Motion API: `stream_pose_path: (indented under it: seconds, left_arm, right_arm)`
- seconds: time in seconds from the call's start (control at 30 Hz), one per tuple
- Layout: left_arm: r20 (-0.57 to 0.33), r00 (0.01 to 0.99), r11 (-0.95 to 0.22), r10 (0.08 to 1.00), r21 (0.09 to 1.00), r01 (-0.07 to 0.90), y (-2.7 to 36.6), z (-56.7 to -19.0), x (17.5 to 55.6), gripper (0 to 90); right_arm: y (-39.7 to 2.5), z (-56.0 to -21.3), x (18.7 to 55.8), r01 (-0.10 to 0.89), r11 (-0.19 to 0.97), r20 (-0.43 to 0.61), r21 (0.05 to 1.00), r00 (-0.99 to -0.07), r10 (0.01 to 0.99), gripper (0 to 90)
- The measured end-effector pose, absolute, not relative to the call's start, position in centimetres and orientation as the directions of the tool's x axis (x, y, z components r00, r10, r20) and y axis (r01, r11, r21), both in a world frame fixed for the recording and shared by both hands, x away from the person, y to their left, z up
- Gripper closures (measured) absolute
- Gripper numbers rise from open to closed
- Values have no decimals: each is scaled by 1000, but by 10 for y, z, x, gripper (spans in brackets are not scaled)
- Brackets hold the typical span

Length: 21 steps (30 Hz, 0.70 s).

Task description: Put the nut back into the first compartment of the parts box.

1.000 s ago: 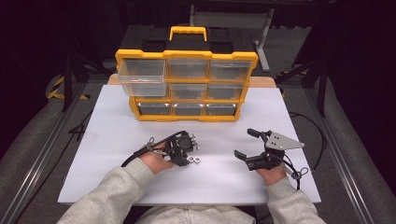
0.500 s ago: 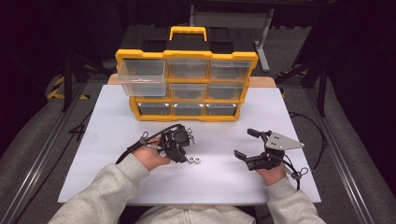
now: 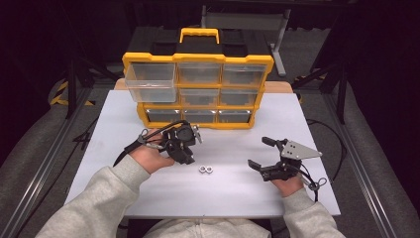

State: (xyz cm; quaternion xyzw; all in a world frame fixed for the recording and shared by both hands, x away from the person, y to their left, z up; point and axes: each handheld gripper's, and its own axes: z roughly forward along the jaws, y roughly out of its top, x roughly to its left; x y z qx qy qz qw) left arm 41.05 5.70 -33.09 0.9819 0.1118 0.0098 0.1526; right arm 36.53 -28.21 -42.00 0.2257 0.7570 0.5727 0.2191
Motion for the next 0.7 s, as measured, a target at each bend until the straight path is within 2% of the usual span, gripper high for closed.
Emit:
stream_pose_path:
  seconds: [0.57, 0.7]
  left_arm:
    - [15, 973, -921, 232, 326, 215, 77, -261, 410, 694]
    - [17, 963, -913, 270, 321, 251, 83, -246, 413, 694]
  right_arm:
    - [-281, -421, 366, 99, 248, -69, 964, -805, 589, 57]
    - [-281, -421, 366, 99, 250, -70, 963, -806, 588, 56]
